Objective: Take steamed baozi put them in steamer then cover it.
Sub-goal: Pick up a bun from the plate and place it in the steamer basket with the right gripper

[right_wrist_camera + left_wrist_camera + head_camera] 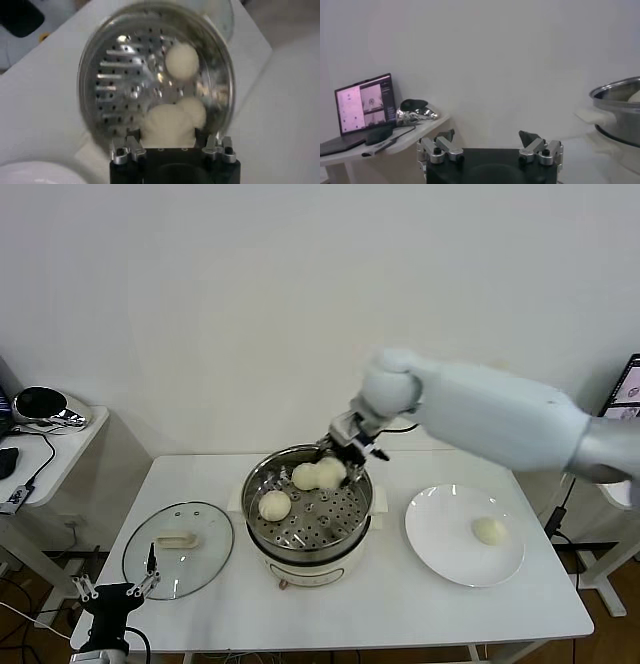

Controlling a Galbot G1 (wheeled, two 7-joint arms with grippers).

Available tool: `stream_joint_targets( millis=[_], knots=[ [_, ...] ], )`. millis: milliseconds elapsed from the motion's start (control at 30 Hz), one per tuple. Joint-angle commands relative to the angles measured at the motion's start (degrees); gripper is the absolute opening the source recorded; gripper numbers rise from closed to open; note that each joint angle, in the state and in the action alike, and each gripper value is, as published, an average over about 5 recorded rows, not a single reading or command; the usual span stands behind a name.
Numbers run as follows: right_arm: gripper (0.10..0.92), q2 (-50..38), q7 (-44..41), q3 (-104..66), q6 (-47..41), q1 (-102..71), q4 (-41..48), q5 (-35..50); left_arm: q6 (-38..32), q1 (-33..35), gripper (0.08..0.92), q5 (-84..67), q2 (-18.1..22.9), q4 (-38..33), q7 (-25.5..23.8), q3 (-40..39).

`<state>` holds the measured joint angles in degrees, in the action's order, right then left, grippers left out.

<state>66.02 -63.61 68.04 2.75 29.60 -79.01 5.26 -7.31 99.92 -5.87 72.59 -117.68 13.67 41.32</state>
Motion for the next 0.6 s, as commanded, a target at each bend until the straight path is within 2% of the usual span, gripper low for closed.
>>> stream_joint_targets(
  millis=[33,167,600],
  knots=[
    [0.677,8.00,0.30,5.24,8.49,-1.21,1.27,-6.50,-0.10,0.19,0.823,-0.09,0.43,-0.07,0.01,0.21],
    [0.679,8.15,0.20,5.83,10.95,-2.50,1.25,-9.77,-0.25,0.35,0.823,-0.07,0.79,-0.17,0.00,0.23],
    [0.679,7.59,-0.62,6.56,12.92,-2.96,-0.59,-8.85,-0.84,0.75,0.823,0.04,1.08,0.05,0.03,0.45]
  ],
)
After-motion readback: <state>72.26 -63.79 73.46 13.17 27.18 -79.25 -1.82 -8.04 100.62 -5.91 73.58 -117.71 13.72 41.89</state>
